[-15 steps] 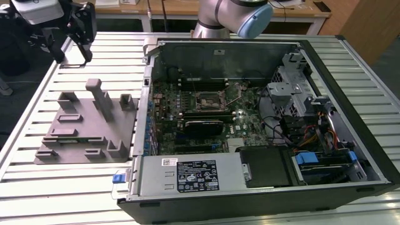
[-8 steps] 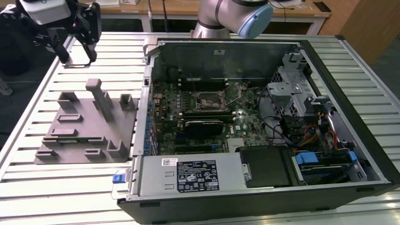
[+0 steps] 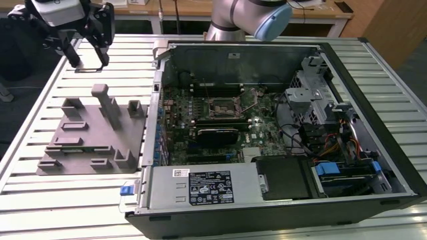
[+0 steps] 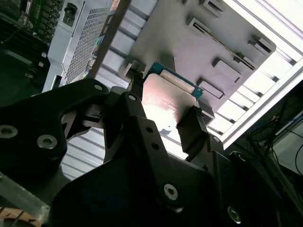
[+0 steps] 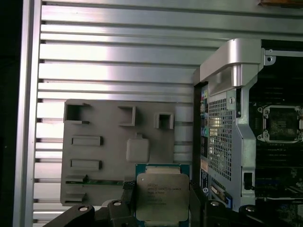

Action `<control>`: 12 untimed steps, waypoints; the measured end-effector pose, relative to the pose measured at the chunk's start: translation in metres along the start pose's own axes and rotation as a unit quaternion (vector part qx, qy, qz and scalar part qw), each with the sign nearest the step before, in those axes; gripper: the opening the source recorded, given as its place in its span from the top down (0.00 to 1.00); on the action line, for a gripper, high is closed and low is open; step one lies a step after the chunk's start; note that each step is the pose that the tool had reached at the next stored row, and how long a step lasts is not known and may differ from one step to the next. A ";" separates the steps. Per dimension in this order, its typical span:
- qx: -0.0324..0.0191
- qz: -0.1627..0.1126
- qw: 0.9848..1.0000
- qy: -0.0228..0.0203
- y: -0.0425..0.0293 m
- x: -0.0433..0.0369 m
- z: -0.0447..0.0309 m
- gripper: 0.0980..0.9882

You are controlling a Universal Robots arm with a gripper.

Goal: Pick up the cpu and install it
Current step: 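Pick up the cpu and move it towards the insertion slot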

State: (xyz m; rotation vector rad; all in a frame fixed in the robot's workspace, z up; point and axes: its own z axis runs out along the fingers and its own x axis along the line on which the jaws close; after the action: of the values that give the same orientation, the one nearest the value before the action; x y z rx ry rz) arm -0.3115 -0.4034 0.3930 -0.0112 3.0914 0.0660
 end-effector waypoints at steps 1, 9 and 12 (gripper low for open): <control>0.000 0.000 1.000 0.000 0.0000 -0.0012 0.0001 0.50; 0.000 0.000 1.000 0.000 -0.0001 -0.0113 0.0006 0.50; 0.000 0.000 1.000 0.000 -0.0002 -0.0152 0.0008 0.50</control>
State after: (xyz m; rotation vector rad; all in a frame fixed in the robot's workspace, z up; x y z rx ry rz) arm -0.2963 -0.4034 0.3930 -0.0113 3.0913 0.0660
